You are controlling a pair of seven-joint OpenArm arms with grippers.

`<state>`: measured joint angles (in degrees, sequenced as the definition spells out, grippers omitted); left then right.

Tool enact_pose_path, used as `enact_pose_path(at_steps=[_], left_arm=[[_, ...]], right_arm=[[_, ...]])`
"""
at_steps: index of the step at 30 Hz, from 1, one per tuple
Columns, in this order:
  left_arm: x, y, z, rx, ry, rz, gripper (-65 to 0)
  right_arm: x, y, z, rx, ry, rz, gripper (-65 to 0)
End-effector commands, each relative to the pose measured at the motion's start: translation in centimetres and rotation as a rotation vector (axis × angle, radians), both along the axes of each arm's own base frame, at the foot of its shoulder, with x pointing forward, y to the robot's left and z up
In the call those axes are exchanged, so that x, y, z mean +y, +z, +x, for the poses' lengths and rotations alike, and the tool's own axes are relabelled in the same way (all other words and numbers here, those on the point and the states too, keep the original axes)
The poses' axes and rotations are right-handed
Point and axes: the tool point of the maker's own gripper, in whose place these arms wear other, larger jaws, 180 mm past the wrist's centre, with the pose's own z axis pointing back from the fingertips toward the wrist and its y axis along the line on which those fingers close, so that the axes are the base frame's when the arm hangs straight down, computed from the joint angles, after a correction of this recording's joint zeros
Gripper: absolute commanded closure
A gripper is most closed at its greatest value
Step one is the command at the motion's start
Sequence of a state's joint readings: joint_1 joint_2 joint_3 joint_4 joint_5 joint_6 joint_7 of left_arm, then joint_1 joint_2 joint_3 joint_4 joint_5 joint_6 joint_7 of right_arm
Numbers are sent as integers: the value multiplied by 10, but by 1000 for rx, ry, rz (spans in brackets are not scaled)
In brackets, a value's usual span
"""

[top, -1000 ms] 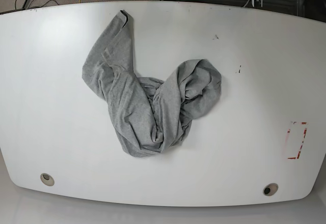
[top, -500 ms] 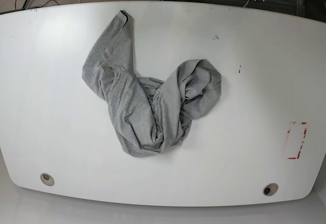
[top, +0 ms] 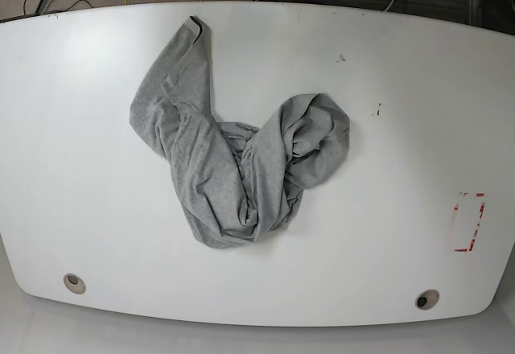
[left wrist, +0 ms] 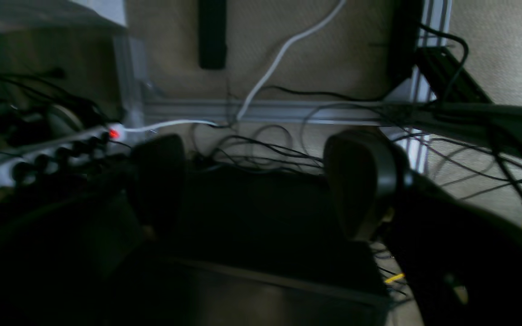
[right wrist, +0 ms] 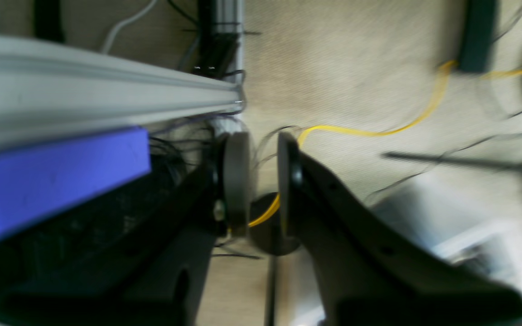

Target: Fold the T-shirt properly

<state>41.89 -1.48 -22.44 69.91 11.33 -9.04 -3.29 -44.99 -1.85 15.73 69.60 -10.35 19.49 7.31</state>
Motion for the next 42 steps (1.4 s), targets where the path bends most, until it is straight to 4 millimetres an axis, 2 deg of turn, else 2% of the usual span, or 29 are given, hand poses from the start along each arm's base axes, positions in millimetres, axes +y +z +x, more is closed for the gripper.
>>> enact_pose_path(at_steps=[1,4,11,14,22,24,30,34,42], left_arm=[[6,11,-2,-21,-10,22,-479],[10,28,0,-57,-33,39,-478],[11,46,4,-93,-60,55,-475],[8,63,7,-123,-88,66,-482],[4,85,11,-171,-118,70,-484],[4,93,13,-182,-122,75,-483],[4,102,16,-205,-125,78,-487],[2,103,26,-228,-118,68,-489],[2,107,37,-256,-117,70,-488]], right_arm=[[-1,9,-1,-17,12,-9,-110],[-6,29,10,-67,34,-35,-106],[-4,53,24,-130,74,-51,-107],[5,74,25,-161,92,-37,-105],[13,113,41,-248,106,-34,-101],[17,129,46,-276,113,-32,-100],[24,149,53,-315,109,-18,-100],[22,163,59,-342,133,-27,-103],[21,177,76,-399,155,-42,-107]])
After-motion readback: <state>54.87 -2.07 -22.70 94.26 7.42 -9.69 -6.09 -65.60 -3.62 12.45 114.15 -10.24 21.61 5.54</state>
